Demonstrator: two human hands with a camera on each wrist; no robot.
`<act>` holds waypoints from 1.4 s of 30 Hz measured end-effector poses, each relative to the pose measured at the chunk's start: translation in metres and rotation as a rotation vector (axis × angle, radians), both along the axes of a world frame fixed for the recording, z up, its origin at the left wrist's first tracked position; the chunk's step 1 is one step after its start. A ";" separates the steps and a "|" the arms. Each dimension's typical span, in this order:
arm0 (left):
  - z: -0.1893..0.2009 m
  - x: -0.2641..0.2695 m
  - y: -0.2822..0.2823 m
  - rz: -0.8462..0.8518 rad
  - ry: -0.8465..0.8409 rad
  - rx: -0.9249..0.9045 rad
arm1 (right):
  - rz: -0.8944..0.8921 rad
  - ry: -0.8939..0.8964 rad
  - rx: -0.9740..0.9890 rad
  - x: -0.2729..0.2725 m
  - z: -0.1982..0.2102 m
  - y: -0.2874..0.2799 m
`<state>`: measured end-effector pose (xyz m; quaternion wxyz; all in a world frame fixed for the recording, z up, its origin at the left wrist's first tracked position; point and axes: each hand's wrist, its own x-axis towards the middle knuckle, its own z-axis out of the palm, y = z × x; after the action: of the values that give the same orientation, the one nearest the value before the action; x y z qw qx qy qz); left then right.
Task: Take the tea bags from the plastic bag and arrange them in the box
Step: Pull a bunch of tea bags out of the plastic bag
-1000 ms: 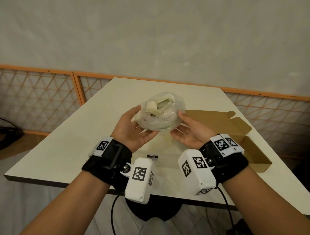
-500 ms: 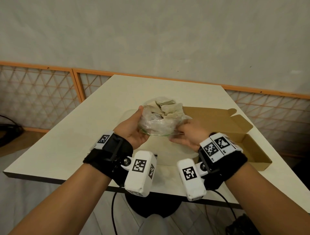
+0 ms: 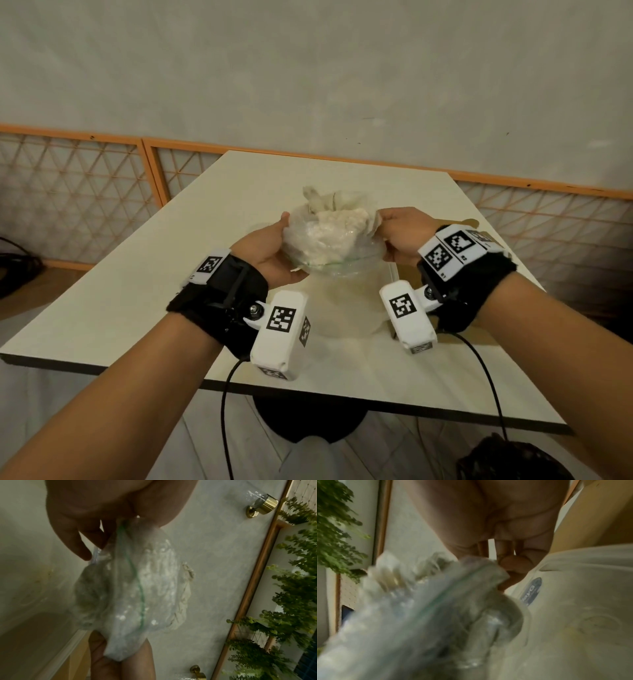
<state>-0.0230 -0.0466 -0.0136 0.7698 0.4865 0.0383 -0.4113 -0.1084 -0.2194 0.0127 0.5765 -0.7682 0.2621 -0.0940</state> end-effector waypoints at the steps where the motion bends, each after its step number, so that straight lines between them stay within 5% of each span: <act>1: -0.003 0.000 -0.001 0.013 0.010 -0.008 | -0.001 0.059 -0.078 0.000 -0.003 -0.002; 4: -0.012 0.003 -0.004 0.021 0.040 0.004 | 0.058 0.111 -0.291 -0.001 -0.010 -0.006; 9: -0.011 0.003 -0.005 0.039 0.025 0.109 | 0.063 -0.121 -0.209 -0.016 0.009 0.001; 13: -0.007 -0.002 -0.008 -0.068 0.020 0.174 | 0.359 0.019 -0.292 -0.026 0.005 0.011; 16: 0.002 -0.010 -0.006 -0.160 0.016 0.221 | 0.337 0.099 -0.341 -0.018 -0.016 0.009; 23: -0.003 -0.004 0.007 0.085 -0.496 0.367 | 0.283 0.111 -0.373 -0.010 -0.032 0.016; 29: -0.013 -0.010 0.011 -0.203 -0.473 0.387 | 0.347 0.100 -0.671 -0.008 -0.042 0.031; 34: -0.016 -0.001 0.014 -0.181 -0.476 0.434 | 0.191 -0.023 -0.307 -0.009 -0.040 0.023; 42: -0.017 -0.001 0.005 -0.188 -0.658 0.566 | -0.020 -0.208 -0.045 -0.012 -0.028 0.010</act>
<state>-0.0241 -0.0416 -0.0304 0.5368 0.7845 -0.1418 -0.2761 -0.1204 -0.2091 -0.0152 0.5824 -0.7641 0.2063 -0.1851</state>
